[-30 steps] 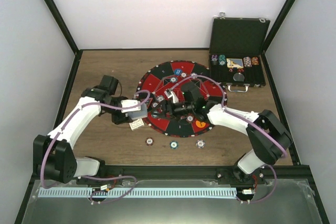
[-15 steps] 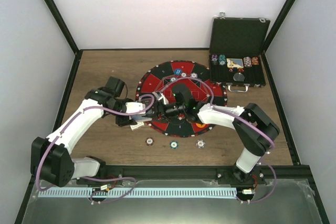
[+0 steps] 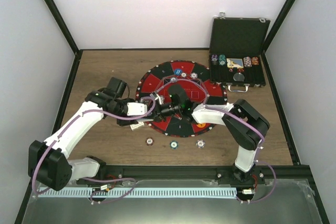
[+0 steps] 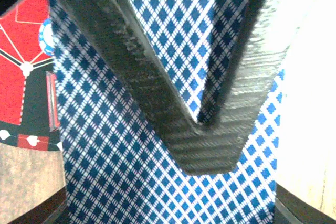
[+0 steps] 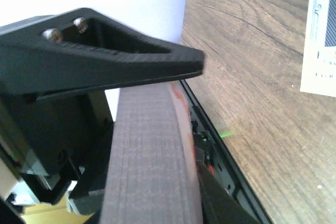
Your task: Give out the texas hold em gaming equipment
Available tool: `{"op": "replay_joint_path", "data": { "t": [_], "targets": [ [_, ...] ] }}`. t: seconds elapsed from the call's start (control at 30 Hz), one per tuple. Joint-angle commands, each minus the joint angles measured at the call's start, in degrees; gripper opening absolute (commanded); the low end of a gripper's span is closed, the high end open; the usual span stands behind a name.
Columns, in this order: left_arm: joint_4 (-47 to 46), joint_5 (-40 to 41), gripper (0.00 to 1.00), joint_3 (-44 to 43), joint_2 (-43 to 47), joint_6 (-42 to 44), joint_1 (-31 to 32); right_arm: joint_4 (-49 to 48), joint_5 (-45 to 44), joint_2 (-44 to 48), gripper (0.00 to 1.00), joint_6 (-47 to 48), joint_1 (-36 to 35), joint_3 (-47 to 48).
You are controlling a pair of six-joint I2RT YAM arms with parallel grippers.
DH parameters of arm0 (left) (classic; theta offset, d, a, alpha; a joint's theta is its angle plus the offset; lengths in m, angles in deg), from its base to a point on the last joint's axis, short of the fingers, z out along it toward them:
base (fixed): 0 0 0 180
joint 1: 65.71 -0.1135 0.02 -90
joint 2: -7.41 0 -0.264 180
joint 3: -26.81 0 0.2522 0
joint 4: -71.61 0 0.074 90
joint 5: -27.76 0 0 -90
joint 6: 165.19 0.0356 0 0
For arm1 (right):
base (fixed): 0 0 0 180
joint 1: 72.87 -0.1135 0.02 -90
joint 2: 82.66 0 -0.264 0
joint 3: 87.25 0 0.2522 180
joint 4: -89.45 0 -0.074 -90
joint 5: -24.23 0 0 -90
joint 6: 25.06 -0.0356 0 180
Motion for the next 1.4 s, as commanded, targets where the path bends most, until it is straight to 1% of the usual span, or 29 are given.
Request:
{"op": "replay_joint_path", "data": {
  "t": [0.0,0.03,0.07,0.1,0.13,0.37,0.57,0.73,0.9,1.03,1.27,1.37],
  "targets": [
    [-3.9,0.6,0.30,0.5,1.1,-0.8,0.8,-9.7,2.4,0.5,0.10,-4.6,-0.9,-1.1],
    [-3.9,0.7,0.60,0.4,1.0,-0.9,0.7,-9.9,2.4,0.6,0.06,-4.8,-1.0,-1.4],
    [-3.5,0.9,0.83,0.4,0.8,-1.1,0.8,-9.7,2.3,0.7,0.03,-4.7,-1.0,-1.6],
    [-3.2,1.0,0.98,0.3,0.6,-1.3,0.7,-9.6,2.2,0.7,0.02,-4.6,-1.0,-1.7],
    [-3.3,1.1,1.00,0.2,0.5,-1.8,0.8,-9.7,2.2,0.6,0.01,-4.6,-1.0,-1.9],
    [-3.2,-0.9,1.00,-0.2,2.5,-1.8,0.9,-9.4,1.9,-0.1,0.01,-4.5,-1.5,-2.4],
    [1.7,-7.3,1.00,-1.4,2.3,2.6,0.8,-9.1,2.4,-1.3,0.01,-4.3,-2.7,-0.3],
    [1.5,-9.7,0.98,-1.1,2.5,3.1,0.9,-9.1,2.4,-1.4,0.01,-4.3,-3.1,0.2],
    [2.1,-11.7,0.88,-0.9,2.6,3.0,0.9,-10.1,2.6,-1.7,0.01,-5.1,-3.2,0.2],
    [2.4,-12.1,0.84,-0.1,3.3,3.2,0.9,-10.4,2.6,-1.8,0.01,-5.3,-3.2,0.4],
    [2.4,-11.1,0.63,0.9,3.8,3.7,0.9,-12.3,3.0,-2.2,0.01,-6.4,-3.2,0.2],
    [2.4,-11.2,0.61,1.1,3.9,3.6,0.9,-13.3,3.1,-2.2,0.01,-7.0,-3.2,0.1]
  ]
}}
